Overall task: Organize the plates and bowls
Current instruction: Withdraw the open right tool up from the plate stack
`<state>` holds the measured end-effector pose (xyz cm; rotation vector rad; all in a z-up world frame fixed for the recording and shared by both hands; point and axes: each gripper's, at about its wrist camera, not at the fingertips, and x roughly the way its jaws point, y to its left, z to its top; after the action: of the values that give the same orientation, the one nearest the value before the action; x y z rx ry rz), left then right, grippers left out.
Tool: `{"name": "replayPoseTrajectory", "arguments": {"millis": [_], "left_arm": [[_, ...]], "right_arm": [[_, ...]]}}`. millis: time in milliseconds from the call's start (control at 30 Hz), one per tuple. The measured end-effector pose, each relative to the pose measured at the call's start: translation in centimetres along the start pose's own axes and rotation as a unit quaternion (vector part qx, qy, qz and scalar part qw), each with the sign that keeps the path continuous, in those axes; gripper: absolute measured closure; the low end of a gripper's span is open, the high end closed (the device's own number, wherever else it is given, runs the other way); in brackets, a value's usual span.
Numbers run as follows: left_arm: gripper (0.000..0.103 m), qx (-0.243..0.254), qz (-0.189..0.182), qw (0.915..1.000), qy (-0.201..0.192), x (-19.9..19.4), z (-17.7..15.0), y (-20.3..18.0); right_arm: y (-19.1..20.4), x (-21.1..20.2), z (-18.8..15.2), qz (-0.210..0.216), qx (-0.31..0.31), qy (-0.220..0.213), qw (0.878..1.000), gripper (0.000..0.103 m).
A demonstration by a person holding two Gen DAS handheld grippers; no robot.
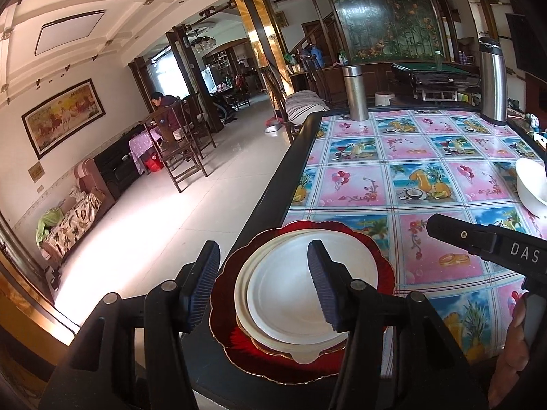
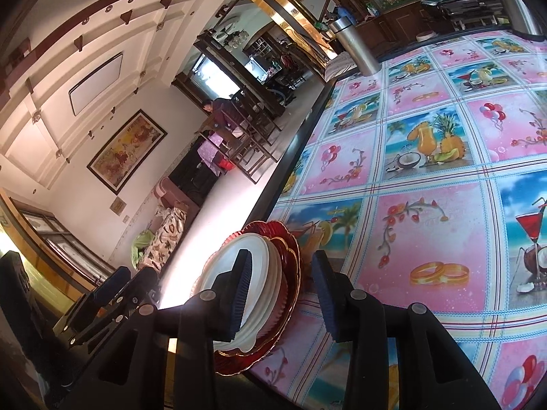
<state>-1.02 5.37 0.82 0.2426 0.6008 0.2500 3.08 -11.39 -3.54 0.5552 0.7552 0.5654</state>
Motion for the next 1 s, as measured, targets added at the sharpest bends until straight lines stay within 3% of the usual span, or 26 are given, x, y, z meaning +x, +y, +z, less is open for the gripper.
{"name": "replayPoseTrajectory", "arguments": {"millis": [500, 1000], "left_arm": [[0.05, 0.038, -0.023, 0.999, -0.009, -1.9, 0.9, -4.6], [0.05, 0.063, -0.033, 0.9974, -0.006, -2.6, 1.0, -7.1]], "right_arm": [[-3.1, -4.3, 1.2, 0.005, 0.031, -0.044, 0.999, 0.063], [-5.3, -6.3, 1.4, 0.013, 0.054, -0.058, 0.997, 0.063]]}}
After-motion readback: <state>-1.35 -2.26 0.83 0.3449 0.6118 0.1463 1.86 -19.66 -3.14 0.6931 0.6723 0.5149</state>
